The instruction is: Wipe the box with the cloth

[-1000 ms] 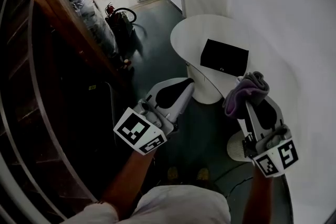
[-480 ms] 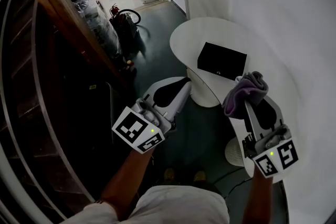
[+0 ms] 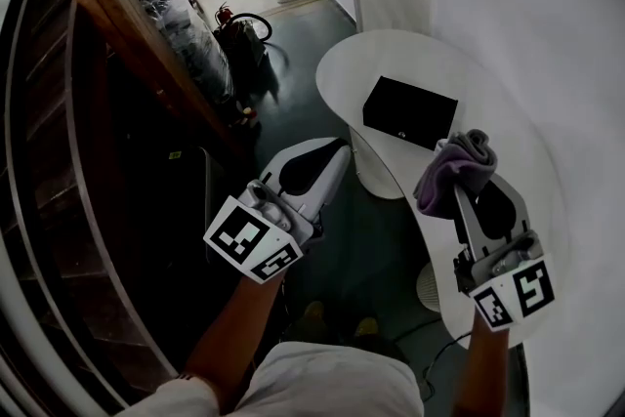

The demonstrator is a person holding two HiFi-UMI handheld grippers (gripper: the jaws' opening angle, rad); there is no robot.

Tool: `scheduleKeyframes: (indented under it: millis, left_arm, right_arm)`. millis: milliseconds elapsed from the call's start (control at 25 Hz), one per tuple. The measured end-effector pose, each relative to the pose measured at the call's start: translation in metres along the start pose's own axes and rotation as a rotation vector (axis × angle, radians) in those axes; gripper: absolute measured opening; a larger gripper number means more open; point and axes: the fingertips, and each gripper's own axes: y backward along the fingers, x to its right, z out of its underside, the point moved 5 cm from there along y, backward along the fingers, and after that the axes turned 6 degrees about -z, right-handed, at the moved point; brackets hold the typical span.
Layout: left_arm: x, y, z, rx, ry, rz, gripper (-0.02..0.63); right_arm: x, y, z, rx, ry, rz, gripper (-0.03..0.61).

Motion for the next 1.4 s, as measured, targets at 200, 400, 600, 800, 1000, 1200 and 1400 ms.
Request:
scheduleKeyframes:
  millis: [200, 400, 600, 800, 1000, 1200, 1400]
  left_arm:
    - [-0.002, -0.009, 0.004, -0.009, -0.006, -0.022, 0.015]
    - [-0.019, -0.029, 0.003, -0.012, -0.009, -0.020, 0.015]
    - [-0.030, -0.042, 0.016, -0.012, -0.005, -0.011, 0.015]
    - [-0.046, -0.060, 0.033, -0.012, 0.003, 0.007, 0.015]
    - [-0.082, -0.083, 0.045, -0.012, 0.009, 0.026, 0.015]
    - [-0.134, -0.111, 0.049, -0.010, 0.011, 0.057, 0.015]
    - [-0.175, -0.132, 0.060, -0.018, 0.010, 0.105, 0.015]
  right_arm:
    - [0.011, 0.002, 0.006, -0.008, -0.012, -0.002, 0.103]
    - [0.029, -0.012, 0.002, -0.010, -0.007, 0.009, 0.103]
    - [0.040, -0.017, 0.011, -0.017, -0.002, 0.035, 0.103]
    - [0.055, -0.027, 0.024, -0.027, 0.002, 0.064, 0.103]
    - [0.071, -0.057, 0.032, -0.045, 0.008, 0.101, 0.103]
    - [0.089, -0.107, 0.036, -0.072, 0.018, 0.139, 0.103]
    - [0.100, -0.150, 0.047, -0.103, 0.023, 0.180, 0.103]
